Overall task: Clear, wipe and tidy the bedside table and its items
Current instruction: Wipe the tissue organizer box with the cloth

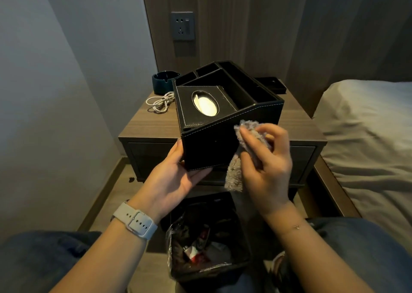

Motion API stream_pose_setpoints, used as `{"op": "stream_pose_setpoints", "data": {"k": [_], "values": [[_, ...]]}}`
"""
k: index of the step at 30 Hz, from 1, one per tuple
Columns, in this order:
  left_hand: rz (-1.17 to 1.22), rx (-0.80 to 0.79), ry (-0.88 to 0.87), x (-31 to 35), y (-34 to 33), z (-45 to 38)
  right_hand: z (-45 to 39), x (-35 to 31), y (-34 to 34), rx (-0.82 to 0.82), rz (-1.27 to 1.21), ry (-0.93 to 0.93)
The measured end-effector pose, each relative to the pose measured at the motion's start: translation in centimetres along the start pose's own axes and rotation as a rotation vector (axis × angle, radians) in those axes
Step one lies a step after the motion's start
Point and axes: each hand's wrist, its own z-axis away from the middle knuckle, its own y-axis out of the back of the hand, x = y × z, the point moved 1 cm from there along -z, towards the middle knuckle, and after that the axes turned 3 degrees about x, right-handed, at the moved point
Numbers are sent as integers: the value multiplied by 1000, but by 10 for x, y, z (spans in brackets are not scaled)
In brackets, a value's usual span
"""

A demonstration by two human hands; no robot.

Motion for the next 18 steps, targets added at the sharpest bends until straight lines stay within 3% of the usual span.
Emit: {"op": "stream_pose_setpoints", "data": {"k": [5,9,13,18], "values": [[-130,62,-14,8,0,1,46,-8,-24,-305,63,79],[-251,55,-85,13,2,10,37,-14,-6,-281,-71,-54],[-589,141,-371,26,15,19,2,-30,33,-291,-110,-30],[-1083,29,-658,31,17,18,-112,-71,50,-496,33,92]]}}
